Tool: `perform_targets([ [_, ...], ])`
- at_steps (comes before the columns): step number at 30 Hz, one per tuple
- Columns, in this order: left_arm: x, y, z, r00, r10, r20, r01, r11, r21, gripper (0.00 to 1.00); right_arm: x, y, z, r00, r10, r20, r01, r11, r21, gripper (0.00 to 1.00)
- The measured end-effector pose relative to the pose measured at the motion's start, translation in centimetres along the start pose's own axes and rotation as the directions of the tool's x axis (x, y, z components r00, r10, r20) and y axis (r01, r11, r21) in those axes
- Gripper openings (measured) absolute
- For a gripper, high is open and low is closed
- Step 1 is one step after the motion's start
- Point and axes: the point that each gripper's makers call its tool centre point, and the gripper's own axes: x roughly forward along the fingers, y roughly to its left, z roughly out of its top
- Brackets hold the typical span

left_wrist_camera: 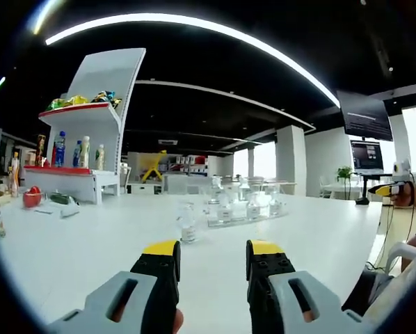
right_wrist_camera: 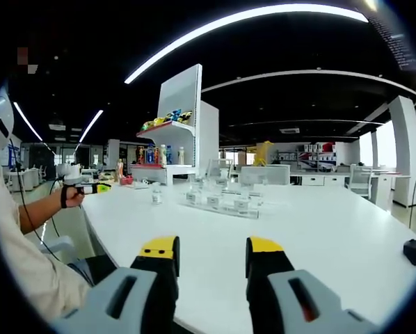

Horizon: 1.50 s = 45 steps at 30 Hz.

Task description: Identify the label on the chemical reagent bottle, grasp the chemical reagent bottle, and place it in the designated position on the reagent rack

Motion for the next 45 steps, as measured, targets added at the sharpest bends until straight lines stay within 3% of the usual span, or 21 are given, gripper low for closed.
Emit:
perform_targets([
  [20, 4.6, 2.5, 0.8, 0.999, 0.015, -0.032, -0.014, 0.999, 0.044, 0.38, 0.9, -0.6, -0.6, 1.0, 0.014, -0.021, -0.014, 1.0, 0.001, 0.38],
  [45, 10.2, 4.4, 0.7, 0.999, 0.021, -0.048, -0.019, 0.999, 0.029, 0.38, 1.3, -1.0, -1.0, 0.999, 0.016, -0.03, -0.015, 0.999, 0.031, 0.38],
])
